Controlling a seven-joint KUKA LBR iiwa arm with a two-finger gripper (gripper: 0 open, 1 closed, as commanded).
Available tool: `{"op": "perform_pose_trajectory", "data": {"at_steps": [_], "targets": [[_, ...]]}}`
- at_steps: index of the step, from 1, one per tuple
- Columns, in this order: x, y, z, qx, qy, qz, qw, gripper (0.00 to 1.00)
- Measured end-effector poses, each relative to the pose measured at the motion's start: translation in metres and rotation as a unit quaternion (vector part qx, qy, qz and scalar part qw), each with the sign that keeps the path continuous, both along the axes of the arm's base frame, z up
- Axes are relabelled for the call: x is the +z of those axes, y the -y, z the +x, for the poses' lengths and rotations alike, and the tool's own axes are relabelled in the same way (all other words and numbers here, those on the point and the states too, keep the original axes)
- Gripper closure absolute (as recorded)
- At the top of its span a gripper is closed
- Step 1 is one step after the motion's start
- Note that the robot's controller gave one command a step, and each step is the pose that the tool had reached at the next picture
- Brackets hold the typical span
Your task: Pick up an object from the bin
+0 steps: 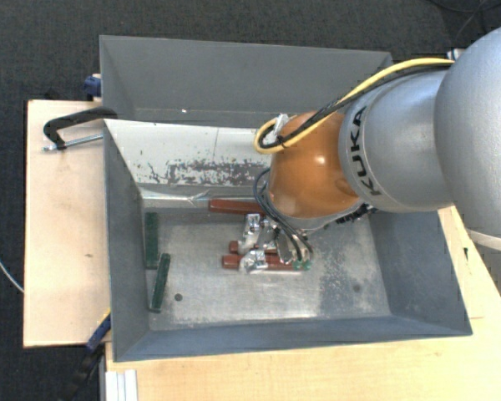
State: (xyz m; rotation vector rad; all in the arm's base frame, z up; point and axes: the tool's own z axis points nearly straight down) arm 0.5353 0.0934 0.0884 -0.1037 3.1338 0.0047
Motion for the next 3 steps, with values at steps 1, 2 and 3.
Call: {"op": "perform_pose_trajectory", "data": {"at_steps": [1,2,3], "targets": [[0.073,-0.007,0.001,0.002,-0.0007,-0.001,1.0000,1.00],[0.073,-0.007,0.001,0.002,-0.0007,-0.001,1.0000,1.00],[0.110,-0.013,0.001,0.003,-0.0025,-0.001,1.0000,1.00]]}}
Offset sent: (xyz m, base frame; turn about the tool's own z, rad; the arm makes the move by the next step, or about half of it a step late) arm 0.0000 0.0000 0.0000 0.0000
